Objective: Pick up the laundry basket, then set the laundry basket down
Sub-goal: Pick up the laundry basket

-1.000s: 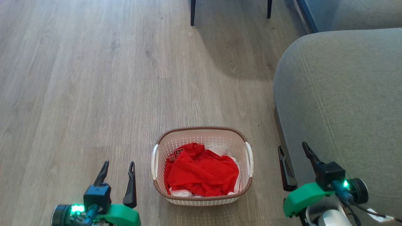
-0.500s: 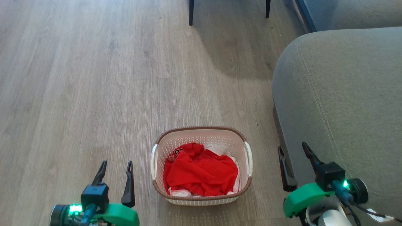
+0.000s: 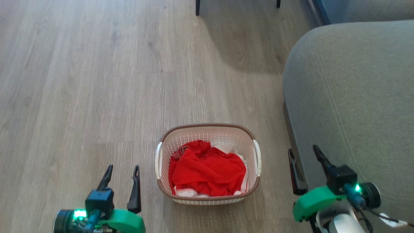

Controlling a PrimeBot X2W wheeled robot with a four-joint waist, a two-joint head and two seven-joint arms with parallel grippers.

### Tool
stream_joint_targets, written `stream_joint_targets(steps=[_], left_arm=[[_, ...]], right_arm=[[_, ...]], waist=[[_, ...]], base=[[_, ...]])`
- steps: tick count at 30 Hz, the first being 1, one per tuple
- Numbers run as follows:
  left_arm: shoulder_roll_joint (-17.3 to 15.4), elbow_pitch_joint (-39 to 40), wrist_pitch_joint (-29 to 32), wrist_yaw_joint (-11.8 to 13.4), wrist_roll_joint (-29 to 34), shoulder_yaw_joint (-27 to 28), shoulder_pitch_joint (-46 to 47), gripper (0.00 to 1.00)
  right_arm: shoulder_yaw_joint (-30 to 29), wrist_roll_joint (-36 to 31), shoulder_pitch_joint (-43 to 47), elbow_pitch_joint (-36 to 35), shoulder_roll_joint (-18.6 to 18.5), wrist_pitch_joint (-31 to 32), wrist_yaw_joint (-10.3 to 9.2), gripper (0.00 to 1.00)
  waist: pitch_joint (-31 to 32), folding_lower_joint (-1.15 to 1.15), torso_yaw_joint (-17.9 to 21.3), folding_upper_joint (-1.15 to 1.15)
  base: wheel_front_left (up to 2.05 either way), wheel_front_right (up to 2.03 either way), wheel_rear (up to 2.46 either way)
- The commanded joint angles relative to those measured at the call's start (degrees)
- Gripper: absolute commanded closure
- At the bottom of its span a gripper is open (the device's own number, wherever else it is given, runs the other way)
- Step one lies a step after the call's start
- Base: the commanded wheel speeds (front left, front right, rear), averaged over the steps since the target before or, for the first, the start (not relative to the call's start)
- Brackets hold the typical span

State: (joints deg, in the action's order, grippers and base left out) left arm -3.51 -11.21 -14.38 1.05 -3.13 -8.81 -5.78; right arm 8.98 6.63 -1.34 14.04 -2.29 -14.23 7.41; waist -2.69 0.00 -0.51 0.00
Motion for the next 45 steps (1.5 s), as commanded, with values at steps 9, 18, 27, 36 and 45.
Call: stream_joint_targets(steps=[9,18,27,36,45], left_arm=[[0.4,0.1,-0.6,-0.7,-1.5,2.5,7.5,0.0],[0.6,-5.1,-0.6,-1.0,-3.4,1.6,17.4,0.0],[0.6,-12.7,-0.6,-0.7,-5.8,0.2,28.8,0.0],[0.6,-20.7,-0.6,-1.0,-7.2,-1.5,37.7,0.0],[0.6,-26.6,-0.6,-1.6,-8.6,-4.4,43.1,0.0]], right_arm=[[0.6,0.0,-8.1,-0.3,-0.6,-0.8,0.08,0.0],[-1.3,-1.0,-17.9,4.9,-0.6,-0.8,0.08,0.0],[-2.0,-0.5,-27.9,11.4,-0.6,-0.8,0.08,0.0],[-1.4,1.5,-34.7,17.9,-0.6,-0.8,0.08,0.0],[-1.4,2.4,-38.5,21.7,-0.6,-0.8,0.08,0.0]], waist=[[-7.7,0.0,-0.2,0.0],[-20.4,0.0,-0.2,0.0],[-32.8,0.0,-0.4,0.0],[-42.3,0.0,-0.9,0.0],[-47.9,0.0,-1.5,0.0]], base=[[0.0,0.0,0.0],[0.0,0.0,0.0],[0.0,0.0,0.0],[0.0,0.0,0.0],[0.0,0.0,0.0]])
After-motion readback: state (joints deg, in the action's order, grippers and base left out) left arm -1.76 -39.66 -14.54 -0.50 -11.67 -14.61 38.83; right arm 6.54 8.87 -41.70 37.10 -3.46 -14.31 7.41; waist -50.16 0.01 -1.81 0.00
